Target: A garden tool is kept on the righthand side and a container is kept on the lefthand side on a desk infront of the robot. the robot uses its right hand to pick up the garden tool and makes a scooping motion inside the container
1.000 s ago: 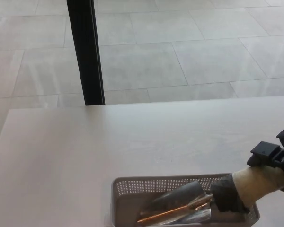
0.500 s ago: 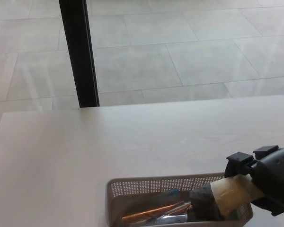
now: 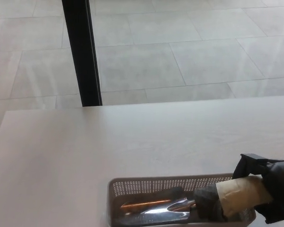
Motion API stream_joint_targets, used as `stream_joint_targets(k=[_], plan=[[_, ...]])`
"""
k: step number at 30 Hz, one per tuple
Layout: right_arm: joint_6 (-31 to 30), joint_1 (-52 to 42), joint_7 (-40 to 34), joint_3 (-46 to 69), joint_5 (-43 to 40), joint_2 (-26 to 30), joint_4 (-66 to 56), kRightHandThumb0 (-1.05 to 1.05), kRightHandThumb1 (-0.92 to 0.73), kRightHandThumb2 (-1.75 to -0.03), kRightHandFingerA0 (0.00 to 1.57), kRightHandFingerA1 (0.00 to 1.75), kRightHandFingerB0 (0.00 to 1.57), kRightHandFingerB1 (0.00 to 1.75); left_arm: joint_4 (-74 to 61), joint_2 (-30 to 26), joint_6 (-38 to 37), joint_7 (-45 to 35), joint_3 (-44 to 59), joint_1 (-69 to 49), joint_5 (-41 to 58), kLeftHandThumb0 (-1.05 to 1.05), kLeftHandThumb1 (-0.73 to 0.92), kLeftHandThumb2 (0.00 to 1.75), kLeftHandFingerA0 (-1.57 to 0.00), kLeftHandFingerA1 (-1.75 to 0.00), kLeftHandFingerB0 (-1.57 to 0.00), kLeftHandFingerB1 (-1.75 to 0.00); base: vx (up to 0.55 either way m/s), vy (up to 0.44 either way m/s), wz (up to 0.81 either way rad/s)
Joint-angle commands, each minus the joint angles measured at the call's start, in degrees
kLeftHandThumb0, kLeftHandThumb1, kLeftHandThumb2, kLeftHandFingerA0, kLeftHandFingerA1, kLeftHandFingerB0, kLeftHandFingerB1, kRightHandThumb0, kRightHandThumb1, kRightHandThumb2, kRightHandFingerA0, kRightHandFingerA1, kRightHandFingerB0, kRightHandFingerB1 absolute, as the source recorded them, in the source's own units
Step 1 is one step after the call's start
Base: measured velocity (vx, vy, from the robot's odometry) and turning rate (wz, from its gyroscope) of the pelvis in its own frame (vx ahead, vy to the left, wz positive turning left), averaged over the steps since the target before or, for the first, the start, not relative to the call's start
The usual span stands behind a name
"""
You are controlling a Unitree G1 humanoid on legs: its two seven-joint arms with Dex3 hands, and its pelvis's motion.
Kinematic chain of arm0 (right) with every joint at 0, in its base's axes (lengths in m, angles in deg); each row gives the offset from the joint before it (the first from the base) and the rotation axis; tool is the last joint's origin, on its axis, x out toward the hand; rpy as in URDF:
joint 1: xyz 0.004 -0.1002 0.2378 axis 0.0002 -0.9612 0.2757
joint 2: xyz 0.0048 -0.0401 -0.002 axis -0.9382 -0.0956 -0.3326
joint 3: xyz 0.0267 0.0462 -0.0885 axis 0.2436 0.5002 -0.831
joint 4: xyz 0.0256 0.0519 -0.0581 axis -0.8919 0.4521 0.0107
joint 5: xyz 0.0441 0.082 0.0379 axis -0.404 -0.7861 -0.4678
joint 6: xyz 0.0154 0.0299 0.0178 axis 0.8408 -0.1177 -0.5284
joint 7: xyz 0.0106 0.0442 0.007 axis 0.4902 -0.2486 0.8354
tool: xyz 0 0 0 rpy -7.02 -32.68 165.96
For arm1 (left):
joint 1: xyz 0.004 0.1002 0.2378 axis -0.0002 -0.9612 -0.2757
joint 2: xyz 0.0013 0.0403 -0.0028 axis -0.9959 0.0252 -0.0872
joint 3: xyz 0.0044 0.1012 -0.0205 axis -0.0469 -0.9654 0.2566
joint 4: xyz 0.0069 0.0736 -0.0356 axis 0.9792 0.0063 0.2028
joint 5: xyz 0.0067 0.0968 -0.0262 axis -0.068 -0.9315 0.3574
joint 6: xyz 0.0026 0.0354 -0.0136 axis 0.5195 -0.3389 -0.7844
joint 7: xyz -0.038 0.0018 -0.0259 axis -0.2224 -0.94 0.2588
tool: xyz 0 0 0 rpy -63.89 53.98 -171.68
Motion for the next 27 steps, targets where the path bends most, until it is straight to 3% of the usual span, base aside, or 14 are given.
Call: stream_joint_targets(k=[1, 6, 7, 8, 13, 17, 20, 27], plan=[[-0.07, -1.32, 4.4, 8.9, -16.86, -1.17, -0.83, -0.15, -0.54, -1.27, 0.85, 1.75, 0.65, 1.63, 0.35, -0.68, -0.29, -0.41, 0.05, 0.04, 0.27, -0.39, 0.72, 0.61, -0.64, -0.71, -0.44, -0.53, 0.0, 0.0, 0.0], [1.76, 0.57, 6.88, 13.76, -21.07, 1.84, 0.27, -0.11, -0.48, -1.3, 0.87, 1.75, 0.71, 1.61, 0.63, -0.73, 0.61, 0.89, -0.04, 0.35, 0.06, -0.41, 0.72, 0.61, -0.65, -0.69, -0.46, -0.52, 0.0, 0.0, 0.0], [1.65, 1.32, 6.88, 15.45, -20.34, 3.85, 0.42, -0.14, -0.47, -1.18, 1.19, 1.46, 0.93, 1.28, 0.33, -0.86, 0.35, 0.44, 0.16, 0.24, 0.3, -0.4, 0.71, 0.61, -0.63, -0.71, -0.44, -0.54, 0.0, 0.0, 0.0], [1.91, 1.67, 6.94, 16.42, -20.38, 4.66, 0.56, -0.06, -0.46, -1.22, 0.85, 1.75, 0.72, 1.56, 0.28, -0.92, 0.42, 0.4, 0.06, 0.26, 0.2, -0.41, 0.71, 0.6, -0.63, -0.7, -0.44, -0.52, 0.0, 0.0, 0.0], [3.93, 4.25, 7.75, 19.46, -22.07, 6.42, 2.74, -0.05, -0.47, -1.2, 0.84, 1.75, 0.74, 1.54, -0.11, -1.08, 1.04, 0.24, 0.03, 0.35, 0.25, -0.4, 0.71, 0.6, -0.63, -0.7, -0.43, -0.51, 0.0, 0.0, 0.0], [0.9, 6.51, 8.31, 22.1, -21.95, 7.45, 3.11, -0.09, -0.45, -1.21, 0.84, 1.75, 0.73, 1.51, -0.57, -1.08, 1.0, 1.06, -0.65, 0.28, -0.45, -0.4, 0.71, 0.61, -0.66, -0.73, -0.47, -0.54, 0.0, 0.0, 0.0], [-0.35, 9.01, 9.26, 24.04, -24.32, 7.05, 5.42, -0.08, -0.48, -1.17, 0.88, 1.68, 0.78, 1.38, -0.34, -1.03, 1.5, 0.82, 0.4, 0.32, 0.61, -0.4, 0.7, 0.61, -0.65, -0.74, -0.46, -0.54, 0.0, 0.0, 0.0], [-4.19, 10.24, 8.09, 25.3, -23.13, 5.1, 7.18, -0.13, -0.51, -1.15, 0.93, 1.66, 0.83, 1.37, 1.07, -1.27, 0.88, 0.51, 0.29, 0.09, 0.18, -0.43, 0.69, 0.6, -0.64, -0.68, -0.45, -0.5, 0.0, 0.0, 0.0]])
